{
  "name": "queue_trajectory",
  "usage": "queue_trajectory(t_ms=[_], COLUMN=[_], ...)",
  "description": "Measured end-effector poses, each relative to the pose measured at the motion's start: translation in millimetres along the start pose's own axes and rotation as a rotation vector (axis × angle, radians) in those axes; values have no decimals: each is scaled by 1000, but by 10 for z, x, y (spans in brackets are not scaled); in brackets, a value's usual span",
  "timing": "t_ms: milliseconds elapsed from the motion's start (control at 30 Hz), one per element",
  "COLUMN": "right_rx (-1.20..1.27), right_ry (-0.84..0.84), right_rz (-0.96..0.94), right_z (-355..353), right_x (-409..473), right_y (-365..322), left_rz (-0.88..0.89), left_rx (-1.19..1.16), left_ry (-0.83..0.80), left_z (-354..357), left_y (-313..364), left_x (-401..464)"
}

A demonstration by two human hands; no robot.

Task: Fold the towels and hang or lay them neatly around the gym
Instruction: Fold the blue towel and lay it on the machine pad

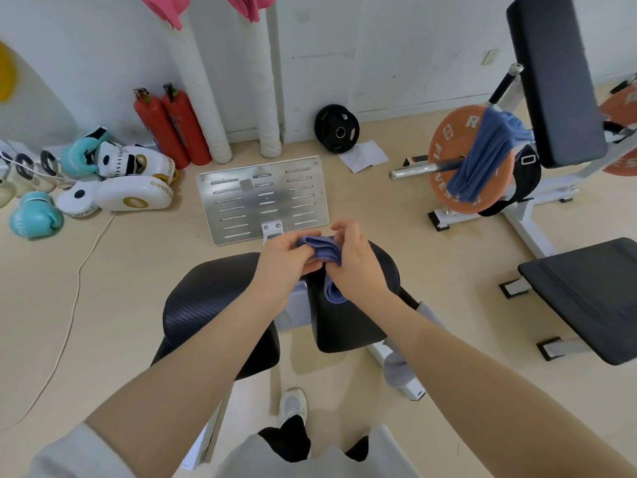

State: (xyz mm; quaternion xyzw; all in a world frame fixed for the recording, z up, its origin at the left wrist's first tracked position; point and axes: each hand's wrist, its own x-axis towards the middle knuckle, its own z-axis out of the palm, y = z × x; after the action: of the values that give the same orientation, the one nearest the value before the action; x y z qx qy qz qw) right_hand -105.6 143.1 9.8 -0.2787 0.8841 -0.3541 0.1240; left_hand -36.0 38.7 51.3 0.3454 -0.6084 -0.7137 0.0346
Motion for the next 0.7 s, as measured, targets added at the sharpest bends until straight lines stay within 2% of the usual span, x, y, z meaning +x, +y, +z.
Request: queue_trajectory(t_ms=[100, 167, 300, 400, 500, 600, 700], right_rx=[68, 257, 538, 837, 994, 931, 421], right_ry=[0, -84, -466, -751, -882, -832, -553], right_rz=[105, 116, 113, 196, 227, 239, 219], right_z=[-139, -387, -1015, -1313, -1499, -1491, -1285], right_x=[-29, -80, -271, -360, -323, -242, -133], right_y=[263, 389, 543, 633, 692, 726, 856], left_rz=[-25, -32, -66, -108, -96, -128, -179], left_rx=[-98, -156, -170, -312, -374, -168, 162], left_ry=[-15, -65, -162, -260, -341, -228, -47], left_z=[152, 234, 391, 446, 461, 518, 561], left_y=[63, 114, 256, 314, 296, 130, -161], left_x=[-115, -211, -410, -593, -735, -700, -462])
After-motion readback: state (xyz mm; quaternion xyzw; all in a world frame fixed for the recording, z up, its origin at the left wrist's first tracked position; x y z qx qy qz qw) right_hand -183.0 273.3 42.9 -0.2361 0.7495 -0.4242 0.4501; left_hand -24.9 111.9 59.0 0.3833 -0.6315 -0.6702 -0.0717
